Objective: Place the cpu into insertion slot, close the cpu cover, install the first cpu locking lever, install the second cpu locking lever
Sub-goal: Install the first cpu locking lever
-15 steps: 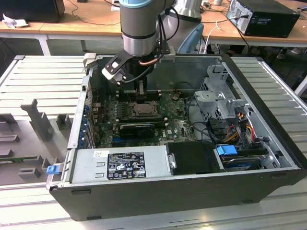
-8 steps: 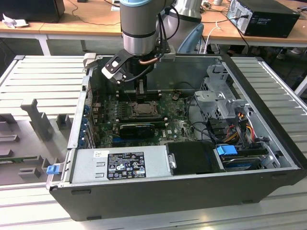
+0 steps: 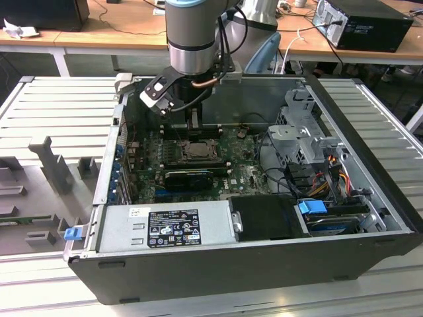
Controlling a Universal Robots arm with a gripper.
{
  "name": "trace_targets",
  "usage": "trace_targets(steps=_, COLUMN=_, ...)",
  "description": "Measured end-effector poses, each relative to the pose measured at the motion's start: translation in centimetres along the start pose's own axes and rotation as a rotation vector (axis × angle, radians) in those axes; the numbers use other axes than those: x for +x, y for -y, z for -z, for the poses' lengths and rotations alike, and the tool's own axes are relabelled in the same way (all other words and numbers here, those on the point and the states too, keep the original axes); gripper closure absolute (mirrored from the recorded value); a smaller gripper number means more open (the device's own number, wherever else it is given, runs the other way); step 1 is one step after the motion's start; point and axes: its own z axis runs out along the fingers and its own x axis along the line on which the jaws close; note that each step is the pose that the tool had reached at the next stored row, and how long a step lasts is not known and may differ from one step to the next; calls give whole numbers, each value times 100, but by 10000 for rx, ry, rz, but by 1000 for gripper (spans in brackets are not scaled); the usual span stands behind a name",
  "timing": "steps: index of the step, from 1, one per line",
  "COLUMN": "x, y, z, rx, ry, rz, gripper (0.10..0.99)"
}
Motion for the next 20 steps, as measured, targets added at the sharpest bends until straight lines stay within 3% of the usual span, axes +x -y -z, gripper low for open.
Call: trace_targets(steps=20, x=3, y=-3, z=72, rx=-1, ry=-1, rz=0, gripper=980)
